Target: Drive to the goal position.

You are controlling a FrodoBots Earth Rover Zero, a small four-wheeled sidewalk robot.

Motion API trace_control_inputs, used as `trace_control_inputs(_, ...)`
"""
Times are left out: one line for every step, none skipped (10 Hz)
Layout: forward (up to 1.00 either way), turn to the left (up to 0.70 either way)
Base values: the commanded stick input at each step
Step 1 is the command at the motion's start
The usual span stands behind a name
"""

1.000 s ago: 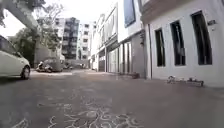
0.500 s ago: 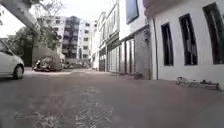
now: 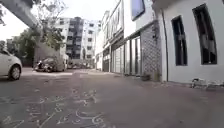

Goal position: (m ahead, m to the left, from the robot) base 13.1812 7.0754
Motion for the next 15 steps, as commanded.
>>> trace_control_inputs(1.00, 0.46)
trace_control_inputs(1.00, 0.11)
trace_control_inputs(1.00, 0.06)
trace_control_inputs(1.00, 0.06)
trace_control_inputs(1.00, 0.06)
trace_control_inputs(1.00, 0.06)
trace_control_inputs(1.00, 0.06)
trace_control_inputs(1.00, 0.06)
trace_control_inputs(1.00, 0.06)
trace_control_inputs(1.00, 0.06)
trace_control_inputs(1.00, 0.06)
trace_control_inputs(1.00, 0.06)
trace_control_inputs(1.00, 0.06)
trace_control_inputs(1.00, 0.06)
trace_control_inputs(1.00, 0.06)
